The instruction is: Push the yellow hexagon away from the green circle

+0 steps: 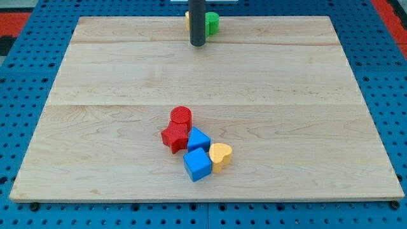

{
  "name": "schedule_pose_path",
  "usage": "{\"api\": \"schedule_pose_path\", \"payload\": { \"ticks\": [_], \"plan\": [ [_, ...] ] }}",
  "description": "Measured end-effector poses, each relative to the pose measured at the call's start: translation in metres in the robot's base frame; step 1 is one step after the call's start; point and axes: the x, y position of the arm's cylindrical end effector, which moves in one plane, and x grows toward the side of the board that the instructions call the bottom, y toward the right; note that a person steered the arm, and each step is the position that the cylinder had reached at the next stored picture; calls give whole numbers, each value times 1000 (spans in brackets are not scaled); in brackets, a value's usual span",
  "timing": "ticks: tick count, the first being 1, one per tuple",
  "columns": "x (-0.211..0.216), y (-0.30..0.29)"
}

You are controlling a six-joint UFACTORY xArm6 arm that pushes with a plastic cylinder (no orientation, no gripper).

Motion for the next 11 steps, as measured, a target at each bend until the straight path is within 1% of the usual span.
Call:
{"api": "schedule_pose_path", "payload": {
  "ticks": [1,2,3,4,5,6,7,8,9,10,11],
  "plan": [
    [1,2],
    [17,4],
    [47,-1],
    [37,34],
    [-13,93],
    [-72,104],
    [-83,77],
    [-84,11],
    [-84,-23],
    [-82,-25],
    [-60,-44]
  ]
}}
